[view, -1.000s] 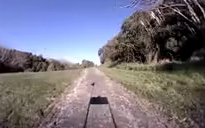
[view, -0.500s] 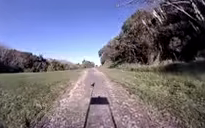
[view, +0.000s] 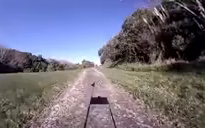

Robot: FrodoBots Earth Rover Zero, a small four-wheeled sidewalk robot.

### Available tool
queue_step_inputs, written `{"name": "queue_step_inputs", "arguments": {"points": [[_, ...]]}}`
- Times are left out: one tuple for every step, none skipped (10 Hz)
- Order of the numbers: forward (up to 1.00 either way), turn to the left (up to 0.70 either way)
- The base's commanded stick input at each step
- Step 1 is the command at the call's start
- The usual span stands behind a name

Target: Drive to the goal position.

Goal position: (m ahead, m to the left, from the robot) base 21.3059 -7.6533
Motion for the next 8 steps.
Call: {"name": "queue_step_inputs", "arguments": {"points": [[0.50,0.04],[0.50,0.00],[0.50,0.00],[0.50,0.00],[0.50,0.00],[0.50,0.00],[0.50,0.00],[0.50,0.00]]}}
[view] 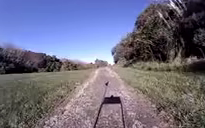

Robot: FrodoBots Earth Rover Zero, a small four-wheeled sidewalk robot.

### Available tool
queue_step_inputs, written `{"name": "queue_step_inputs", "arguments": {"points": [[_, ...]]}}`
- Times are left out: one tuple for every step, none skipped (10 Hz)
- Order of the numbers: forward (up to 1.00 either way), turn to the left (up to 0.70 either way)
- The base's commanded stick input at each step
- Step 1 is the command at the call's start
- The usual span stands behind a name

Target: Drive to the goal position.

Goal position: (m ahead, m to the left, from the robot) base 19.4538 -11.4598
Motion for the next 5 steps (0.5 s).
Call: {"name": "queue_step_inputs", "arguments": {"points": [[0.50,0.00],[0.50,0.00],[0.50,-0.05],[0.50,-0.17],[0.50,-0.37]]}}
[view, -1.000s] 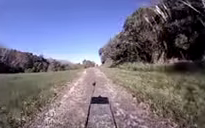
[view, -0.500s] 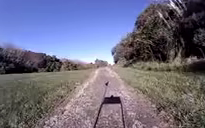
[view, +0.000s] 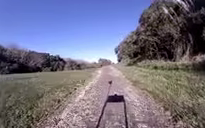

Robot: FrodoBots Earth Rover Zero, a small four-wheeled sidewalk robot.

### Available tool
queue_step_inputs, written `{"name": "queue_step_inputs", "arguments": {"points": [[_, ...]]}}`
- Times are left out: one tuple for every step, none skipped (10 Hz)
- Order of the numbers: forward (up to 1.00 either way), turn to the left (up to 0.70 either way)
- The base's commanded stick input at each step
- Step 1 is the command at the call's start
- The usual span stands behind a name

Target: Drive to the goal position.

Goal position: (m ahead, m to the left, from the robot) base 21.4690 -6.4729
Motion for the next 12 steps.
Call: {"name": "queue_step_inputs", "arguments": {"points": [[0.50,-0.37],[0.50,-0.04],[0.50,0.00],[0.50,0.00],[0.50,0.00],[0.50,0.00],[0.50,0.00],[0.50,0.00],[0.50,0.00],[0.50,0.00],[0.50,0.00],[0.50,0.00]]}}
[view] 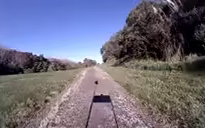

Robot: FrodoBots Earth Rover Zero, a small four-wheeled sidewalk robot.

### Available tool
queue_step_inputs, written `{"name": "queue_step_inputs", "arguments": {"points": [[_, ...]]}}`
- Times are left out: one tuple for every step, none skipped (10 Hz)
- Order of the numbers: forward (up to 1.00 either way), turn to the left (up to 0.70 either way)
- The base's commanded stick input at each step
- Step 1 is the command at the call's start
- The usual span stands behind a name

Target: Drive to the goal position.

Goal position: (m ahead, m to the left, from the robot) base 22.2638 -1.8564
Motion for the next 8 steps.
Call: {"name": "queue_step_inputs", "arguments": {"points": [[0.50,0.00],[0.50,0.00],[0.50,0.00],[0.50,0.00],[0.50,0.00],[0.50,0.00],[0.50,0.00],[0.50,0.00]]}}
